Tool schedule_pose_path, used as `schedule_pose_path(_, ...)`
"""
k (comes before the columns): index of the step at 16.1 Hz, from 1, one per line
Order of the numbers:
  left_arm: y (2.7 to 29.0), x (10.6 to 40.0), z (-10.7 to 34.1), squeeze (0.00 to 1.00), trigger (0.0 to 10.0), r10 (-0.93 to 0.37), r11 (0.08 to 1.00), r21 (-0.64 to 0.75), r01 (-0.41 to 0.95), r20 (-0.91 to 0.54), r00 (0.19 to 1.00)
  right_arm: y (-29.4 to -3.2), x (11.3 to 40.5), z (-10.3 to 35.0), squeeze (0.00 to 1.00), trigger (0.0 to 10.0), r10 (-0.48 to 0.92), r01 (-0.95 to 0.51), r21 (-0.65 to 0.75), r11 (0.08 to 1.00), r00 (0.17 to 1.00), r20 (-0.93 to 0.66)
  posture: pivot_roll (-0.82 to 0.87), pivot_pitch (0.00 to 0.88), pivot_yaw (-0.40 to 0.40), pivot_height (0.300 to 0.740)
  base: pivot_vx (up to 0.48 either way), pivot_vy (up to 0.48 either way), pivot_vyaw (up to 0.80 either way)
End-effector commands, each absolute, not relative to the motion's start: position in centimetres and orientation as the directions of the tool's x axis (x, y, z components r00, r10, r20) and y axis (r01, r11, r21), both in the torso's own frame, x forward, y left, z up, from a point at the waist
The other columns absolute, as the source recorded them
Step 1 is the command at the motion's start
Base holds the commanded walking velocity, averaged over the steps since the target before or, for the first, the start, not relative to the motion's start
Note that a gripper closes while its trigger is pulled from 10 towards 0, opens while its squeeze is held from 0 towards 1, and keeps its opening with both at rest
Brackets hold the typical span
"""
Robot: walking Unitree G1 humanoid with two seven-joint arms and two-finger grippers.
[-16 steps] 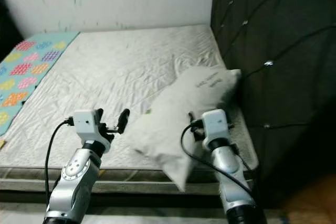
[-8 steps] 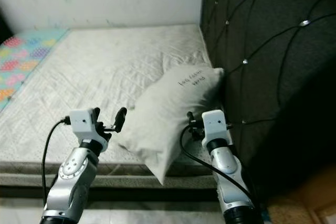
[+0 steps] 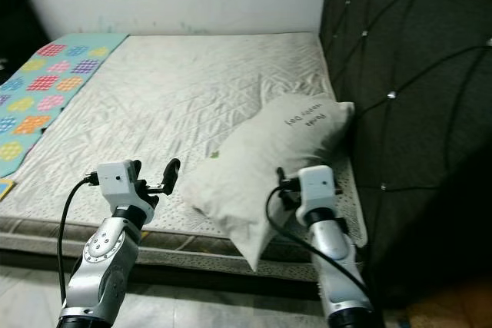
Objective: Clean up the room
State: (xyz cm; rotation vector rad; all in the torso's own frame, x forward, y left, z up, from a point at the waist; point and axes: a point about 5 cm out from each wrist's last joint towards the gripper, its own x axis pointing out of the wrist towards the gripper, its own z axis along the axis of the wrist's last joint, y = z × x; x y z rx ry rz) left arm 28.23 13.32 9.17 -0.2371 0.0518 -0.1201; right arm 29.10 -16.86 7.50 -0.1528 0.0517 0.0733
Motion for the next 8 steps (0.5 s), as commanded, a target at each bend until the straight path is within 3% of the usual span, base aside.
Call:
schedule_pose_path(1,13.5,28.4,9.2,0.0,10.0,-0.136,0.966,-0.228,0.122,-0.046,0.99,-16.8,29.2,7.3,0.0,10.0,0.062,-0.071,-0.129,0.989,0.995,-0.072,-0.23,0.0,0.106,0.74,0.0,0.0,0.0)
schedule_pose_path(8,13.6,28.2,9.8,0.0,10.0,-0.107,0.968,-0.23,0.099,-0.021,0.994,-15.6,29.5,8.9,0.0,10.0,0.093,-0.094,-0.046,0.994,0.996,-0.012,-0.23,0.0,0.119,0.74,0.0,0.0,0.0)
